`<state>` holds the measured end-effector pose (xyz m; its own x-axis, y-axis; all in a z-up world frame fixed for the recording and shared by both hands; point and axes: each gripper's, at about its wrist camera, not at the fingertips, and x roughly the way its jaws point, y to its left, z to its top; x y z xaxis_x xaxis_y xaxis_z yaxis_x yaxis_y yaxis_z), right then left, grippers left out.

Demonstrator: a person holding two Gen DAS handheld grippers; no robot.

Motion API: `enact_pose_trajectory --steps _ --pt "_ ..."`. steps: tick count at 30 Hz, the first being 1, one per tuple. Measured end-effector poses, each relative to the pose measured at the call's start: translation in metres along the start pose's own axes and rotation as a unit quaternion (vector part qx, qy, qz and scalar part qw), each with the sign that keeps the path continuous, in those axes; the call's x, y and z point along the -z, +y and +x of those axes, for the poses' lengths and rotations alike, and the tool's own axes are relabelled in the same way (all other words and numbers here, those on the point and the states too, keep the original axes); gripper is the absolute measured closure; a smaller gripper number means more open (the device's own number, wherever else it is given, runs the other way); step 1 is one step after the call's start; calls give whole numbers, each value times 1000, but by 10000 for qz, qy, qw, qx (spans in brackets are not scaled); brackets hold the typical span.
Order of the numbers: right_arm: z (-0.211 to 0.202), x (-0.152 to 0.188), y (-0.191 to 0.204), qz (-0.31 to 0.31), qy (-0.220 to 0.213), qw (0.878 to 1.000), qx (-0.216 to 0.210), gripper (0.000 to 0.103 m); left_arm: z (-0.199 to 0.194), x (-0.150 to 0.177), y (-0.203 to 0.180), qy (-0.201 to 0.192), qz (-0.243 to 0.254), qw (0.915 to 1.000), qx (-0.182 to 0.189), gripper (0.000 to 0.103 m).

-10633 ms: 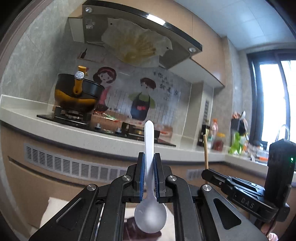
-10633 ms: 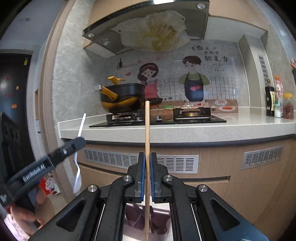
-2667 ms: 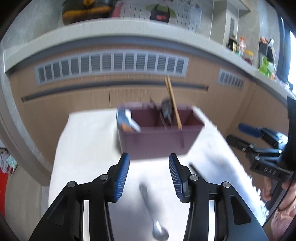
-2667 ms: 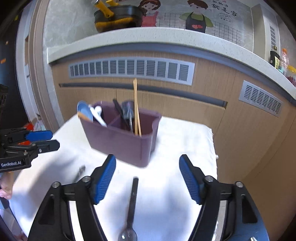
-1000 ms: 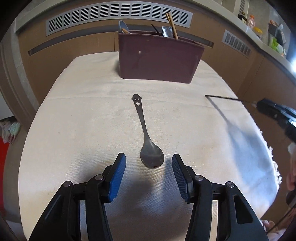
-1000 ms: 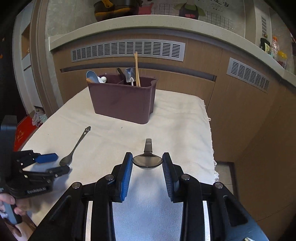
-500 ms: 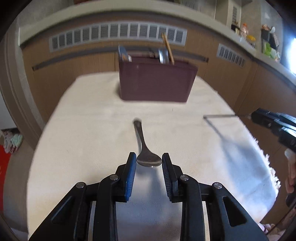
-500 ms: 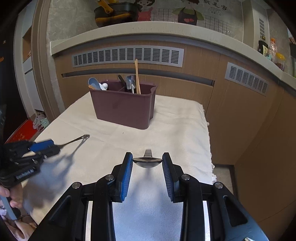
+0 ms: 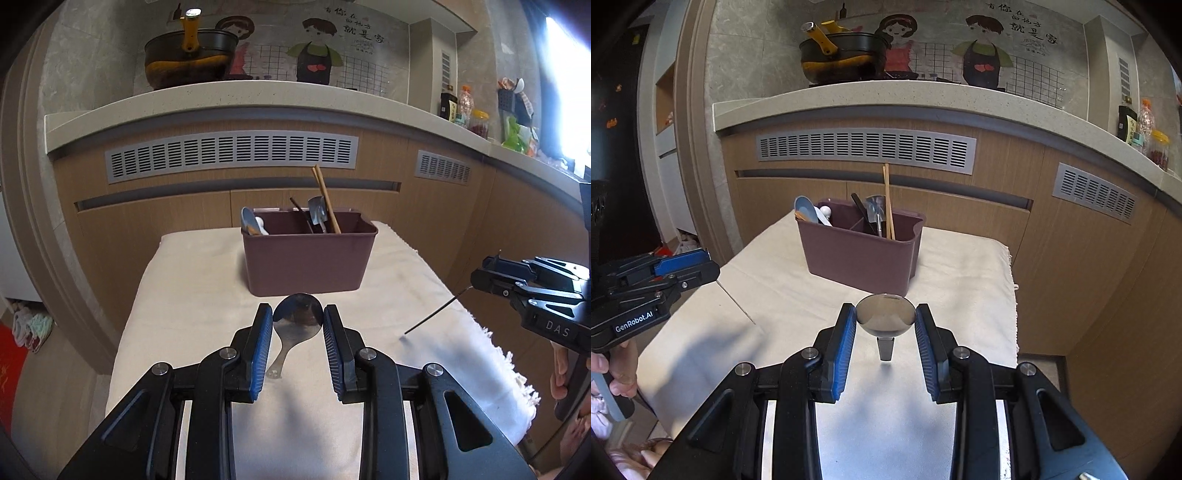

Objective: Organize utensils
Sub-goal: 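Lift the translucent spoon and metal spoon and carry both over the caddy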

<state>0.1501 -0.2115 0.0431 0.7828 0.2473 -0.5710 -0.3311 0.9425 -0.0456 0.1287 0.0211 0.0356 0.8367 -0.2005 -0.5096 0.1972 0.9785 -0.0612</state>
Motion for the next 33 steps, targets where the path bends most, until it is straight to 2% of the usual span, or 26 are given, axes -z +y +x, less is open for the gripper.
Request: enact_pose_trajectory --steps 8,11,14,18,22,26,29,33 --pt "-10 -13 3 -1 -108 9999 -122 73 -19 -12 -5 -195 14 9996 182 74" --pt "-21 -28 5 -84 -325 9994 -105 73 -30 -26 -7 -376 46 9989 272 74" --pt "-43 -58 9 -311 -762 9966 44 73 -46 -50 -13 -681 185 9969 353 74" --pt "-80 -114 12 -597 -1515 9864 231 73 -77 -106 -21 -1312 414 9891 527 74" --pt "-89 -162 10 -717 -1813 9802 347 73 -95 -158 -22 -1900 509 9789 560 74" --pt "-63 -187 4 -746 -1648 9827 392 73 -84 -190 -16 -2132 566 9739 538 74" --pt "-33 -194 -5 -645 -1359 9882 300 73 -56 -202 -2 -1984 363 9769 703 74" --pt "22 -190 -14 -445 -824 9956 69 73 -13 -203 19 -1730 15 9808 899 74"
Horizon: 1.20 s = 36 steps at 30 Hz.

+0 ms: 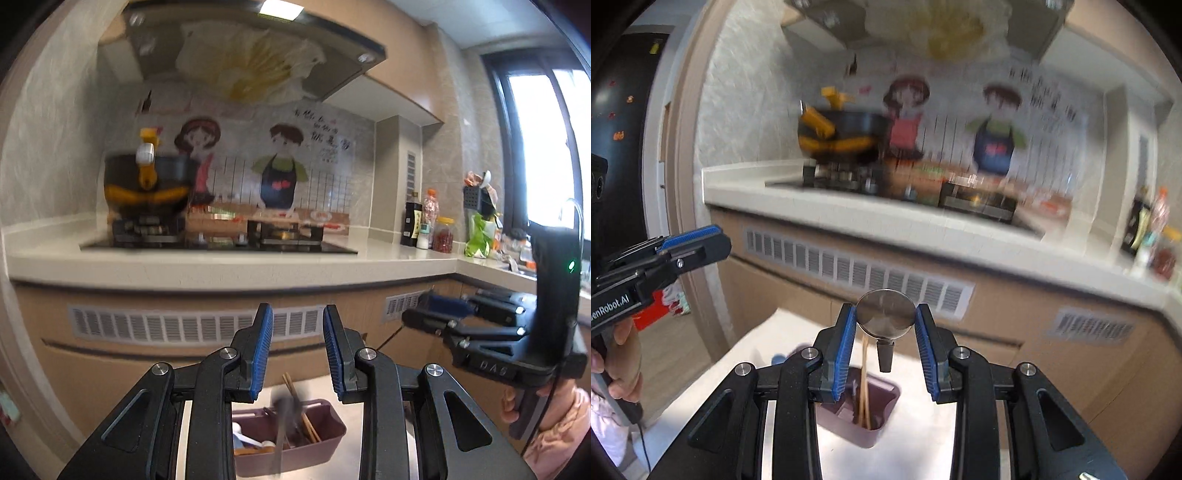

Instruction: Organize utensils

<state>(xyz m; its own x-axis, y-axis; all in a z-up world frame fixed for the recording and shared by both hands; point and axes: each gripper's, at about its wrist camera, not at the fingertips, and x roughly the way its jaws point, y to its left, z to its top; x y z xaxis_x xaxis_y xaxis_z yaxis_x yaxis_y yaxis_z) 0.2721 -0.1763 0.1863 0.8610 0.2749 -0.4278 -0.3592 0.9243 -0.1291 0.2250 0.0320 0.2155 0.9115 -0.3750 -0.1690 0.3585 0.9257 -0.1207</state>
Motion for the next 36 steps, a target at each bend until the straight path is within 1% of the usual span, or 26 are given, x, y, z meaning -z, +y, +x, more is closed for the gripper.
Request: enact_pose_trajectory --steps 3,6,8,12,15,17,18,20,22,24,25,26,28,29,30,34,36 --pt "42 17 -2 113 417 9990 -139 73 31 20 17 250 -182 9995 5 74" --pt "63 29 0 162 614 9978 -167 73 58 42 32 623 -388 9973 15 75" --pt "65 35 1 137 588 9981 -141 73 69 57 39 852 -438 9954 14 75" --pt "52 38 0 83 419 9991 -56 73 77 91 56 1317 -495 9899 -176 75" --pt "45 33 -3 67 372 9993 -18 73 77 104 73 1472 -738 9857 -347 75" --pt "40 30 -4 41 335 9994 28 73 82 107 81 1646 -929 9815 -299 73" --pt "38 30 -4 33 322 9995 39 73 89 108 84 1830 -1048 9772 -229 73" --pt "33 31 -5 50 295 9995 39 73 101 109 82 2116 -1069 9713 -187 73" --pt "27 33 -8 75 277 9996 31 73 120 112 72 2519 -776 9643 -268 73" --pt "23 35 -11 94 276 9996 29 73 139 117 61 2925 -521 9540 -395 73" --pt "21 36 -13 116 282 9995 21 73 147 119 58 3084 -475 9492 -399 73" --pt "19 38 -15 145 287 9995 8 73 152 121 59 3181 -451 9462 -396 73" --pt "15 42 -20 216 287 9994 -14 73 170 124 56 3502 -357 9346 -506 73" --pt "13 44 -21 248 285 9993 -38 73 176 127 57 3603 -317 9304 -592 73" --pt "11 46 -23 277 280 9992 -66 73 185 130 56 3753 -224 9238 -725 73" --pt "0 54 -30 402 232 9988 -148 73 209 145 49 4222 110 9010 -993 73" --pt "-5 56 -32 436 200 9987 -172 73 214 147 42 4263 370 8968 -1124 74"
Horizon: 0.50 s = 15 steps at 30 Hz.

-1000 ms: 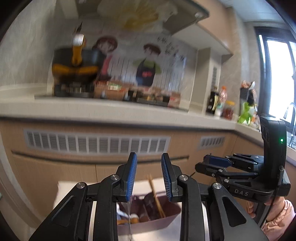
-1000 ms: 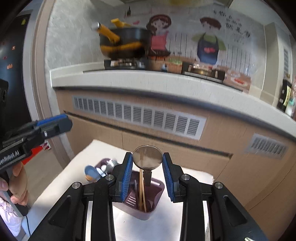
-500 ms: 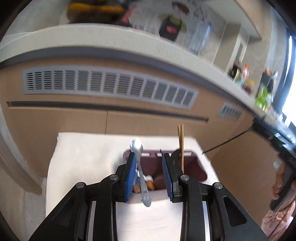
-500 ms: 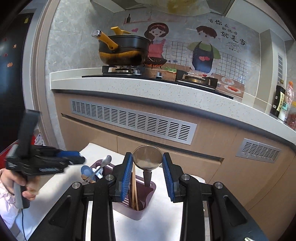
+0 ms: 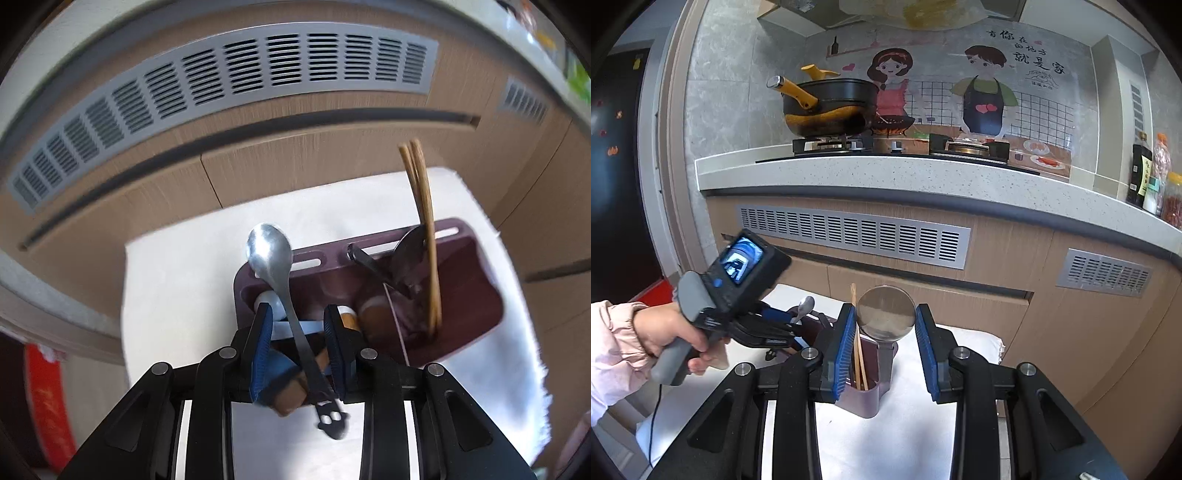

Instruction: Organize utensils

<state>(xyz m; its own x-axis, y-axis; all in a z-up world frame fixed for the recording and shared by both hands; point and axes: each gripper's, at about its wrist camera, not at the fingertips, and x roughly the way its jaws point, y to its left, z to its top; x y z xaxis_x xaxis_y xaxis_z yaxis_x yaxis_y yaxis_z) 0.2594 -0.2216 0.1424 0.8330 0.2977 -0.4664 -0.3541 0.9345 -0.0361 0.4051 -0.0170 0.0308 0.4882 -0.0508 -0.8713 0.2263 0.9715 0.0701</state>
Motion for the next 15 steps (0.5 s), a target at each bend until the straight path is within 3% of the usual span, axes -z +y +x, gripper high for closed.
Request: enact_pose_trajectory --steps 2,4,6,11,15 --pt "-4 1 -1 25 -30 10000 -16 73 2 -1 -6 25 20 9999 -107 76" --pt "-7 2 -2 36 -70 10000 -42 73 2 0 -12 -91 92 9997 -204 93" --pt "-11 0 -2 61 -123 9999 -50 73 -1 0 -15 -306 138 9992 -204 98" --pt "-18 -11 3 64 -277 9996 -74 73 -34 19 -3 -1045 -97 9944 87 98" --pt "-26 -29 10 129 -538 9983 -160 73 -86 26 7 -1912 -469 9792 480 98"
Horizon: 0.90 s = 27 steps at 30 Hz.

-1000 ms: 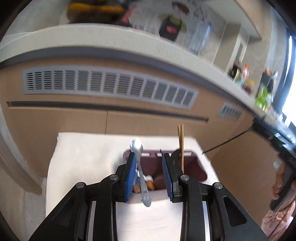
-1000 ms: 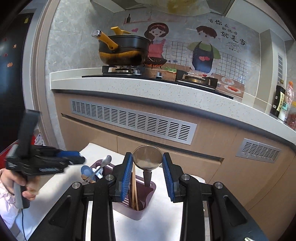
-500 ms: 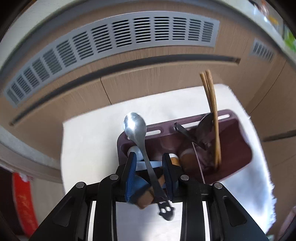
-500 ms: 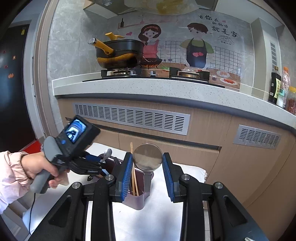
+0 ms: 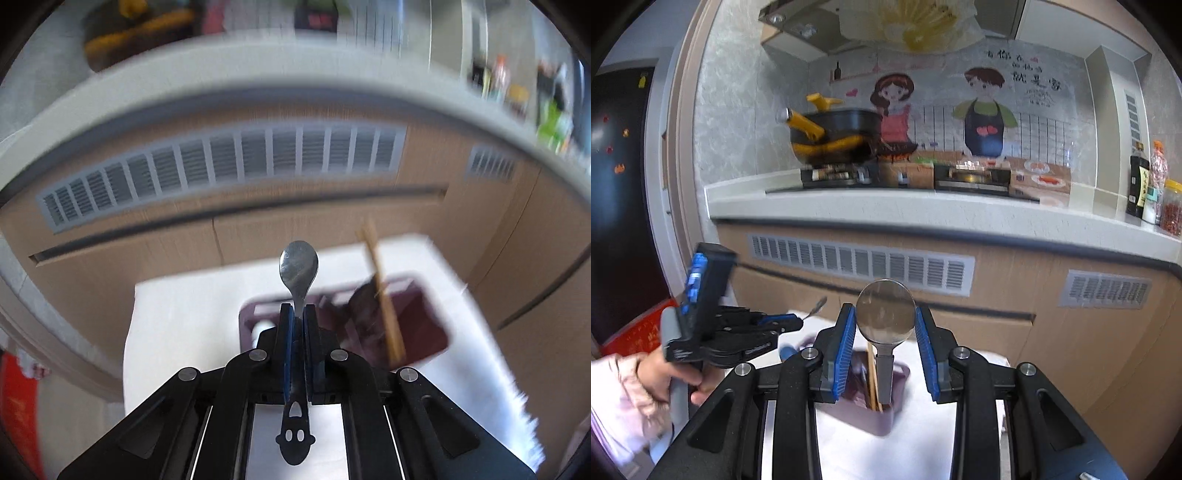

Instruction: Organize utensils

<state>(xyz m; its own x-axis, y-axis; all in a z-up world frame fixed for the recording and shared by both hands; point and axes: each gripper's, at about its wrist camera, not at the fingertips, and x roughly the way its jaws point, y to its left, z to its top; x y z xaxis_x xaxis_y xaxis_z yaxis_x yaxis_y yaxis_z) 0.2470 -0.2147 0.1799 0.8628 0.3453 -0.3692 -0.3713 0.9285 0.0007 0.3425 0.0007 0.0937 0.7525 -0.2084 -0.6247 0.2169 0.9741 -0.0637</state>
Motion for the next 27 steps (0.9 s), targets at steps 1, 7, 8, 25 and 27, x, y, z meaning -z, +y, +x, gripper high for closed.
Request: enact_pose_trajectory --steps 1,7,8,25,27 --pt "-2 -6 2 22 -103 9999 -26 73 -13 -5 2 -236 -94 9996 98 98" --pt "5 -28 10 154 -388 9991 -101 73 -93 -25 4 -2309 -707 9695 429 98" --pt "8 -28 11 163 -370 9991 -114 73 -97 -24 4 -2506 -791 9638 439 98" --pt "13 31 9 -105 629 9979 -86 73 -41 119 -4 89 230 9988 420 98" --pt "8 35 11 -137 654 9977 -95 73 -31 140 -10 524 476 9970 327 98"
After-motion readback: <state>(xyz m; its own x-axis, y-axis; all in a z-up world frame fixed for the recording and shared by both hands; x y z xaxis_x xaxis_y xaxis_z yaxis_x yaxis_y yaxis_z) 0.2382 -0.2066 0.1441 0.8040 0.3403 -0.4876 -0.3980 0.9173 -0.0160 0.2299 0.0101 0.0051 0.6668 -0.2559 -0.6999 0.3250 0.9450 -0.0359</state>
